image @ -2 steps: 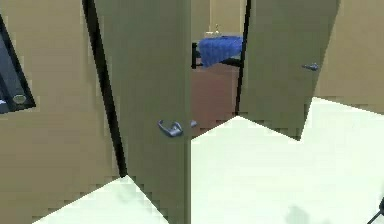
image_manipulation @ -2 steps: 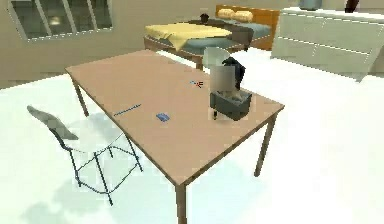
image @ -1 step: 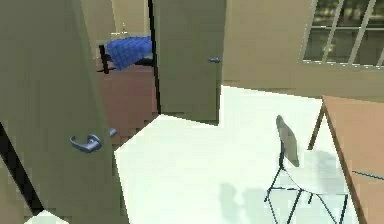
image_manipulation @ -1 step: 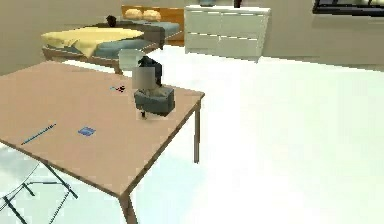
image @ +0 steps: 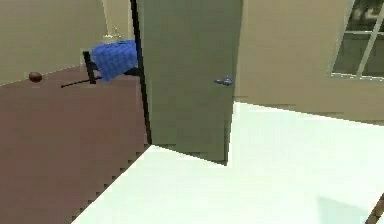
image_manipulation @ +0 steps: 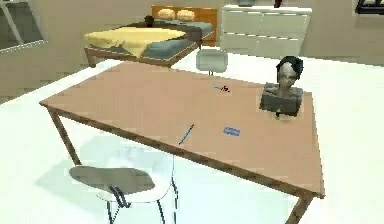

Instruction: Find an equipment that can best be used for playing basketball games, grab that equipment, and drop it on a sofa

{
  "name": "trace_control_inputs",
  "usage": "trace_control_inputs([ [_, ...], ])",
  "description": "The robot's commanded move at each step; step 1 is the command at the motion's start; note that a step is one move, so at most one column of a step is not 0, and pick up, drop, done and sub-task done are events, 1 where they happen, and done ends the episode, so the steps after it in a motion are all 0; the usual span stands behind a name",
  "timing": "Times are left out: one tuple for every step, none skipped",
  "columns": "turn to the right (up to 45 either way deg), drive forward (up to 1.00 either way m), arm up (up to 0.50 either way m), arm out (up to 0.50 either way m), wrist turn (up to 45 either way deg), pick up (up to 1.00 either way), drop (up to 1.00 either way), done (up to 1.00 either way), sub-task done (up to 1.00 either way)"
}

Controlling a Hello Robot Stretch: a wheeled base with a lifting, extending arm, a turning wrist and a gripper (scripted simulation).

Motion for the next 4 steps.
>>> trace_control_inputs([
  [-24.0,0.0,0.0,0.0,0.0,0.0,0.0,0.0,0.0],
  [0.0,0.3,0.0,0.0,0.0,0.0,0.0,0.0,0.0],
  [-15.0,0.0,0.0,0.0,0.0,0.0,0.0,0.0,0.0],
  [0.0,1.0,0.0,0.0,0.0,0.0,0.0,0.0,0.0],
])
